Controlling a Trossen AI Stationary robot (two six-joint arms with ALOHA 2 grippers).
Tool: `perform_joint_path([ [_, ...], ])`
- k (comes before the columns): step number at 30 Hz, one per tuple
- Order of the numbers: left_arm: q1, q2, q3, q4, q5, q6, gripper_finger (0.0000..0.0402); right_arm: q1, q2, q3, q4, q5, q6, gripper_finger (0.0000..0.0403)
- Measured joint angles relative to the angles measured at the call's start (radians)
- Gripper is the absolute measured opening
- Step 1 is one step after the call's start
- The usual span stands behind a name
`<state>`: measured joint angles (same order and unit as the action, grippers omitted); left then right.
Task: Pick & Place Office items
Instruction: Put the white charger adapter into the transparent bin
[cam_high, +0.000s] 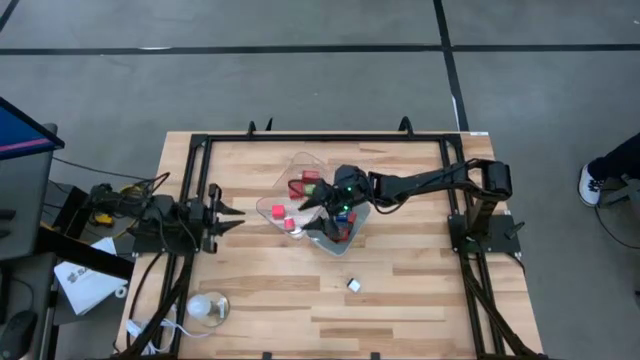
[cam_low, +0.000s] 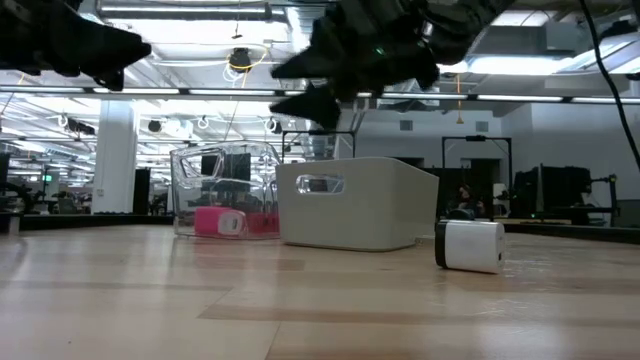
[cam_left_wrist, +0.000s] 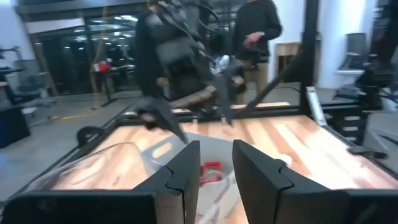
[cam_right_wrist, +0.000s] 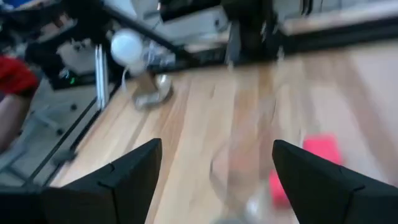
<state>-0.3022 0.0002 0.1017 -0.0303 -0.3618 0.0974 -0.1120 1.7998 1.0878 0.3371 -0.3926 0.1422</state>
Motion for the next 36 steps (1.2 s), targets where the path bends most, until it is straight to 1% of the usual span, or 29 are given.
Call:
perform_joint_path([
  [3,0.043,0.000,0.001,-0.018,0.023,-0.006,0.0091,-0.005,-0.047,-0.107,0.020,-0.011,0.010,0.0299],
  [5,0.067,0.000,0.001,-0.028,0.068,-0.016,0.0091,-0.007,-0.123,-0.209,0.069,-0.010,0.039,0.0299],
  [8,0.098,0.000,0.001,-0.024,0.090,-0.019,0.0091,0.007,-0.283,-0.377,0.178,0.012,0.101,0.0299],
  [10,0.116,0.000,0.001,-0.023,0.100,-0.020,0.0091,0.045,-0.420,-0.482,0.231,0.067,0.139,0.0299],
  [12,0.131,0.000,0.001,-0.021,0.110,-0.021,0.0091,0.111,-0.551,-0.567,0.241,0.172,0.154,0.0299],
  [14,0.142,0.000,0.001,-0.015,0.115,-0.024,0.0091,0.201,-0.657,-0.630,0.185,0.310,0.176,0.0299],
  [16,0.152,0.000,0.001,-0.006,0.118,-0.024,0.0091,0.319,-0.714,-0.664,0.084,0.471,0.224,0.0299],
  [17,0.156,0.000,0.001,-0.002,0.127,-0.024,0.0091,0.381,-0.721,-0.671,0.038,0.565,0.253,0.0299],
  [19,0.159,0.000,0.001,0.015,0.133,-0.024,0.0091,0.505,-0.707,-0.673,-0.023,0.755,0.318,0.0299],
  [21,0.159,0.000,0.001,0.028,0.133,-0.024,0.0091,0.607,-0.652,-0.660,-0.037,0.931,0.379,0.0299],
  [23,0.159,0.000,0.001,0.032,0.133,-0.024,0.0091,0.686,-0.572,-0.622,-0.041,1.083,0.429,0.0299],
  [25,0.159,0.000,0.001,0.032,0.133,-0.027,0.0091,0.741,-0.466,-0.565,-0.034,1.192,0.472,0.0298],
  [26,0.159,0.000,0.001,0.032,0.133,-0.027,0.0091,0.758,-0.409,-0.534,-0.038,1.225,0.498,0.0297],
  [28,0.159,0.000,0.001,0.032,0.133,-0.027,0.0091,0.766,-0.291,-0.453,-0.076,1.234,0.546,0.0293],
  [29,0.159,0.000,0.001,0.032,0.133,-0.027,0.0091,0.766,-0.241,-0.407,-0.122,1.233,0.578,0.0291],
  [33,0.159,0.000,0.001,0.032,0.133,-0.027,0.0091,0.757,-0.060,-0.189,-0.444,1.227,0.735,0.0286],
  [36,0.159,0.000,0.001,0.031,0.132,-0.026,0.0091,0.762,0.041,-0.025,-0.645,1.220,0.798,0.0286],
])
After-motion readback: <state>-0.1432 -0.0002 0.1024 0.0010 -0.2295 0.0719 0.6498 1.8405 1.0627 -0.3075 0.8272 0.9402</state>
